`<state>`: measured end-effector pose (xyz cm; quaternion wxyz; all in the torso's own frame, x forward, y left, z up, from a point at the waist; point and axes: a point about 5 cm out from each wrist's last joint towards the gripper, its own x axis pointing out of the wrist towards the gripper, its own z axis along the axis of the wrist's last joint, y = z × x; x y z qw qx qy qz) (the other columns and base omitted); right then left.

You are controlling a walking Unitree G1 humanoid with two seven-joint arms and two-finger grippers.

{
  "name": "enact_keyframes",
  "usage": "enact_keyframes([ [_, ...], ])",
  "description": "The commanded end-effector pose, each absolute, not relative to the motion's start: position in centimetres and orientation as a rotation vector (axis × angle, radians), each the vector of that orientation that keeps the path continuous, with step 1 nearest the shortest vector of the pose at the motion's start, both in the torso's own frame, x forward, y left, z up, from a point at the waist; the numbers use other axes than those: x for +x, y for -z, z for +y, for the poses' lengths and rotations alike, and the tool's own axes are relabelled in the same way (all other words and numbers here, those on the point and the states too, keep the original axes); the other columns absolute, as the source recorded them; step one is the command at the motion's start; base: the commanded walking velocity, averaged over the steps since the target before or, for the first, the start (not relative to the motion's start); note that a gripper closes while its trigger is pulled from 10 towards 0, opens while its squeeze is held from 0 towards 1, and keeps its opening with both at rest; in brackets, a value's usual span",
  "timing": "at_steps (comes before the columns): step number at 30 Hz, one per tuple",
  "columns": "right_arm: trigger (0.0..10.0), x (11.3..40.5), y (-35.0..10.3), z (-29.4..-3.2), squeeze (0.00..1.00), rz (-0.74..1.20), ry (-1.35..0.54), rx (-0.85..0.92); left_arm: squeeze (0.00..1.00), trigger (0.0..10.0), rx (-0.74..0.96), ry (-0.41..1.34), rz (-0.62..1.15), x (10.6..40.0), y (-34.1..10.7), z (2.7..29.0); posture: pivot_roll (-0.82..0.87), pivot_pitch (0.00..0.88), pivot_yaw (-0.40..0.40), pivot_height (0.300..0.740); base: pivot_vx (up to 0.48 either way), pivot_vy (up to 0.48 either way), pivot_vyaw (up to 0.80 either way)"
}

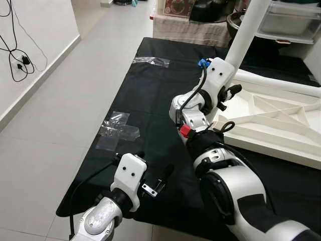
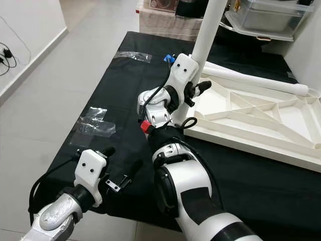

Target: Building children table

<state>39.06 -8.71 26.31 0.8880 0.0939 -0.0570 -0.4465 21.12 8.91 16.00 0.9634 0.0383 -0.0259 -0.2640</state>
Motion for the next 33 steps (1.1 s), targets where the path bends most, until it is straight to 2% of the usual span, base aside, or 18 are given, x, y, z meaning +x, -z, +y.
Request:
enact_keyframes([
  [1, 10.0, 38.7, -22.4, -9.5, 0.0, 0.109, 1.013, 0.267, 0.0, 10.0, 0.081, 0.536, -0.045, 20.8, -15.8, 8.9, 0.14, 0.183, -0.085, 0.74, 0.0, 0.0, 0.0],
  [19, 10.0, 38.8, -22.6, -9.1, 0.0, 0.067, 0.999, 0.218, 0.0, 10.0, 0.066, 0.601, -0.1, 20.5, -16.7, 7.6, 0.13, 0.164, -0.08, 0.74, 0.0, 0.0, 0.0],
  [20, 10.0, 38.8, -22.6, -9.1, 0.19, 0.064, 0.995, 0.214, 0.0, 10.0, 0.068, 0.604, -0.1, 20.4, -16.7, 7.5, 0.13, 0.158, -0.079, 0.74, 0.0, 0.0, 0.0],
  [21, 10.0, 38.8, -22.6, -9.1, 1.0, 0.057, 0.988, 0.212, 0.0, 10.0, 0.07, 0.606, -0.098, 20.4, -16.6, 7.5, 0.13, 0.155, -0.078, 0.74, 0.0, 0.0, 0.0],
  [27, 10.0, 38.8, -22.5, -9.0, 1.0, 0.057, 0.99, 0.209, 0.0, 10.0, 0.067, 0.605, -0.092, 20.4, -16.5, 7.5, 0.13, 0.152, -0.08, 0.74, 0.0, 0.0, 0.0],
  [28, 10.0, 38.8, -22.5, -9.0, 0.0, 0.053, 0.984, 0.213, 0.0, 10.0, 0.069, 0.604, -0.09, 20.4, -16.4, 7.5, 0.13, 0.151, -0.076, 0.74, 0.0, 0.0, 0.0],
  [33, 10.0, 38.9, -22.7, -8.8, 0.0, 0.032, 0.955, 0.236, 0.0, 10.0, 0.072, 0.601, -0.088, 20.4, -16.3, 7.6, 0.13, 0.151, -0.076, 0.74, 0.0, 0.0, 0.0],
])
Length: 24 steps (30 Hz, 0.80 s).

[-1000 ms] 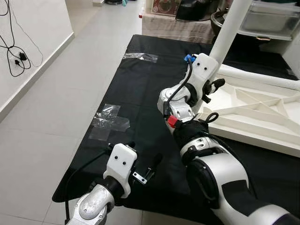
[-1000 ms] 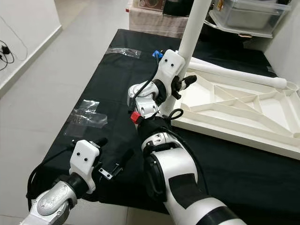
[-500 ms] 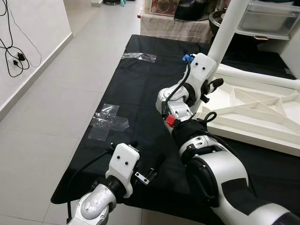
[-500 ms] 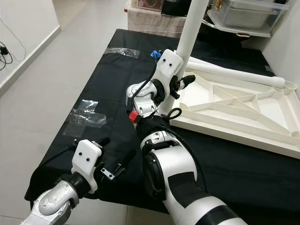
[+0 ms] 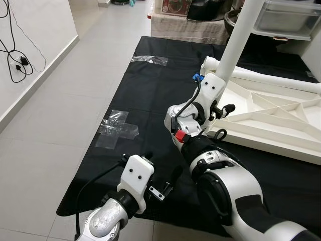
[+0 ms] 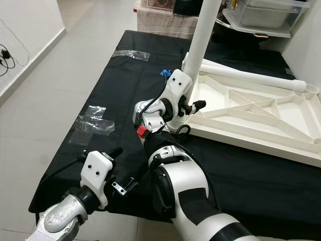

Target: Building children table

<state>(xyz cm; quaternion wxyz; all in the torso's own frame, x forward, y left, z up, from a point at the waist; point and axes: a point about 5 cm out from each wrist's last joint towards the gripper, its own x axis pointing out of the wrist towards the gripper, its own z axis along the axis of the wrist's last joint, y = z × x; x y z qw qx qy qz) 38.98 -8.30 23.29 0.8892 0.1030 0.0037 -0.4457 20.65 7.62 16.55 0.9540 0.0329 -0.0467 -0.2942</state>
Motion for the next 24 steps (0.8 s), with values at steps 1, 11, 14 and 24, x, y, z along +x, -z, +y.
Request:
enact_keyframes([
  [1, 10.0, 39.0, -23.05, -8.75, 0.0, 0.004, 0.933, 0.228, 0.0, 10.0, 0.074, 0.6, -0.088, 20.4, -16.31, 7.59, 0.13, 0.156, -0.076, 0.74, 0.0, 0.0, 0.0],
  [11, 10.0, 39.35, -23.2, -8.39, 0.0, -0.055, 0.764, 0.248, 0.0, 10.0, 0.073, 0.598, -0.09, 20.51, -16.31, 7.63, 0.12, 0.158, -0.068, 0.74, 0.0, 0.0, 0.0],
  [14, 10.0, 39.39, -23.18, -8.35, 0.0, -0.076, 0.71, 0.229, 0.0, 10.0, 0.076, 0.598, -0.091, 20.6, -16.3, 7.68, 0.12, 0.158, -0.067, 0.74, 0.0, 0.0, 0.0],
  [24, 10.0, 38.88, -22.89, -8.31, 0.0, -0.16, 0.582, 0.2, 0.0, 10.0, 0.076, 0.592, -0.091, 20.79, -16.29, 7.79, 0.11, 0.154, -0.059, 0.74, 0.0, 0.0, 0.0],
])
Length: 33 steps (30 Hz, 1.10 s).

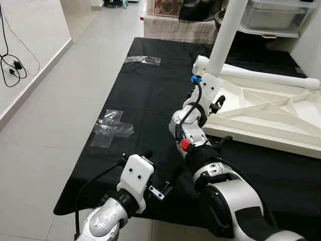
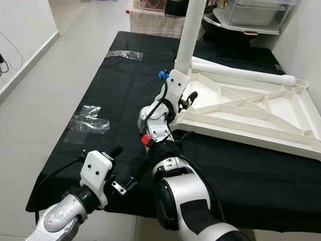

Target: Building children table

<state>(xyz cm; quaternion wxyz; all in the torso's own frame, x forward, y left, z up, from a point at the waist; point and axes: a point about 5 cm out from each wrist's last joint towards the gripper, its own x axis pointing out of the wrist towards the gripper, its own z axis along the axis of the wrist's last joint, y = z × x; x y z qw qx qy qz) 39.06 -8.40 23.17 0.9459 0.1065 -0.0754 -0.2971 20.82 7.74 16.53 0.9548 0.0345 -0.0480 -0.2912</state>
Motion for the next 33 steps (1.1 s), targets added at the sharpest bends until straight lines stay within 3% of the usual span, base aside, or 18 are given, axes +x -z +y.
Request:
enact_keyframes([
  [1, 10.0, 38.9, -22.9, -8.3, 0.0, -0.16, 0.582, 0.2, 0.0, 10.0, 0.076, 0.592, -0.091, 20.8, -16.3, 7.8, 0.11, 0.154, -0.059, 0.74, 0.0, 0.0, 0.0],
  [9, 10.0, 38.1, -21.8, -8.0, 0.0, -0.152, 0.448, 0.163, 0.0, 10.0, 0.074, 0.589, -0.093, 20.9, -16.3, 7.8, 0.11, 0.15, -0.059, 0.74, 0.0, 0.0, 0.0],
  [10, 10.0, 37.9, -21.7, -8.0, 0.08, -0.155, 0.432, 0.144, 0.0, 10.0, 0.074, 0.588, -0.093, 20.9, -16.3, 7.8, 0.11, 0.15, -0.058, 0.74, 0.0, 0.0, 0.0],
  [11, 10.0, 37.9, -21.7, -8.0, 0.08, -0.155, 0.432, 0.144, 0.0, 10.0, 0.074, 0.588, -0.093, 20.9, -16.3, 7.8, 0.11, 0.15, -0.058, 0.74, 0.0, 0.0, 0.0],
  [13, 10.0, 37.7, -21.4, -7.9, 1.0, -0.158, 0.392, 0.121, 0.0, 10.0, 0.073, 0.589, -0.093, 20.9, -16.3, 7.8, 0.11, 0.15, -0.058, 0.74, 0.0, 0.0, 0.0],
  [24, 10.0, 37.0, -21.1, -7.6, 1.0, -0.139, 0.27, 0.152, 0.0, 10.0, 0.073, 0.59, -0.092, 21.0, -16.3, 7.8, 0.11, 0.149, -0.057, 0.74, 0.0, 0.0, 0.0],
  [25, 10.0, 36.7, -21.1, -7.9, 0.0, -0.143, 0.265, 0.145, 0.0, 10.0, 0.073, 0.59, -0.092, 21.0, -16.3, 7.8, 0.11, 0.148, -0.06, 0.74, 0.0, 0.0, 0.0],
  [33, 10.0, 36.0, -21.0, -9.2, 0.0, -0.149, 0.245, 0.121, 0.0, 10.0, 0.068, 0.59, -0.091, 21.0, -16.2, 7.8, 0.1, 0.144, -0.058, 0.74, 0.0, 0.0, 0.0],
])
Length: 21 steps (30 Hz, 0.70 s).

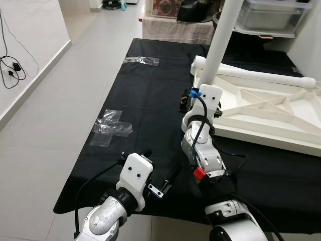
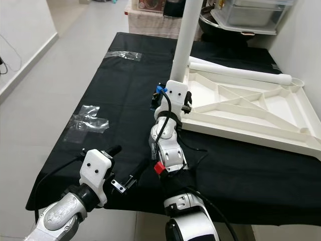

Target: Building children table

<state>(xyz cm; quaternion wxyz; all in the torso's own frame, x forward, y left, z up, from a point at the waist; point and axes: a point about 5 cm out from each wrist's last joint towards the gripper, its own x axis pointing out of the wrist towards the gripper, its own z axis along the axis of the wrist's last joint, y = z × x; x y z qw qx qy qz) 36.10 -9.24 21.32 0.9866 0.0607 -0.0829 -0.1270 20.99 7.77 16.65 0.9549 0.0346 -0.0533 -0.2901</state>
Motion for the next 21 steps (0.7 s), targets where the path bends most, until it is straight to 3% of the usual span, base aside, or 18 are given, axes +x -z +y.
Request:
enact_keyframes([
  [1, 10.0, 35.9, -20.9, -9.4, 0.0, -0.151, 0.234, 0.117, 0.0, 10.0, 0.067, 0.591, -0.093, 21.0, -16.2, 7.7, 0.1, 0.144, -0.058, 0.74, 0.0, 0.0, 0.0],
  [7, 10.0, 35.8, -20.9, -9.4, 0.0, -0.157, 0.14, 0.132, 0.0, 10.0, 0.064, 0.589, -0.095, 21.0, -16.2, 7.7, 0.1, 0.144, -0.057, 0.74, 0.0, 0.0, 0.0],
  [21, 10.0, 34.7, -20.5, -9.9, 0.0, -0.125, 0.112, 0.097, 0.0, 10.0, 0.065, 0.587, -0.092, 21.1, -16.2, 7.8, 0.1, 0.144, -0.055, 0.74, 0.0, 0.0, 0.0],
])
